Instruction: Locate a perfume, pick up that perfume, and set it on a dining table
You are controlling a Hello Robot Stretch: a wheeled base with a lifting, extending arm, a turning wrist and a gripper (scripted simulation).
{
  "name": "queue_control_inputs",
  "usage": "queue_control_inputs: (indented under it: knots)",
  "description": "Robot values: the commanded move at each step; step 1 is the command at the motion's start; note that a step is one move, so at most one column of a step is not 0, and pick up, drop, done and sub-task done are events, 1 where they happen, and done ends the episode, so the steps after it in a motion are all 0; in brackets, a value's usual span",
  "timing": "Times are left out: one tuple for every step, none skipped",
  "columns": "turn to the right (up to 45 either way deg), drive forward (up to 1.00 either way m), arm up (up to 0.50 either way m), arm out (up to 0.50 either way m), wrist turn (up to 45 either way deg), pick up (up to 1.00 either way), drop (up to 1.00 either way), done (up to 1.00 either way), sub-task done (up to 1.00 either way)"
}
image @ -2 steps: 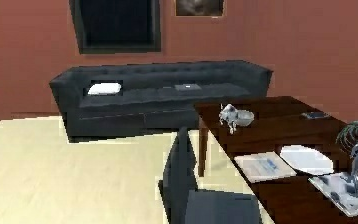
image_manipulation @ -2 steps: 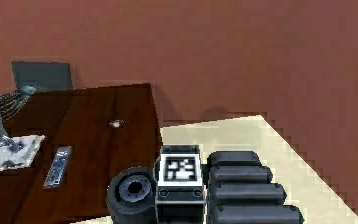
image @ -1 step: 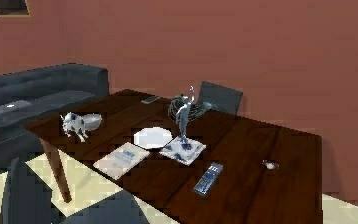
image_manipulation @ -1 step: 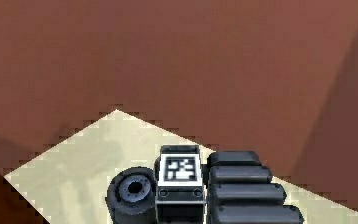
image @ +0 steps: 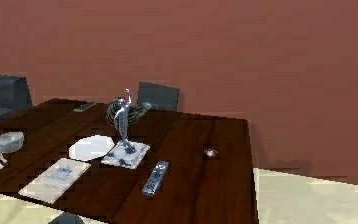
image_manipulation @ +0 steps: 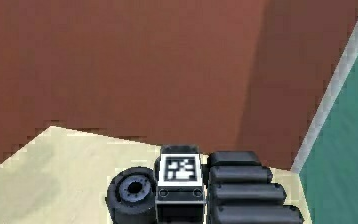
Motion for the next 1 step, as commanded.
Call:
queue_control_inputs:
  knots:
    - [0.0,0.20,0.00,0.00,0.0,0.00,0.00,0.00,0.00]
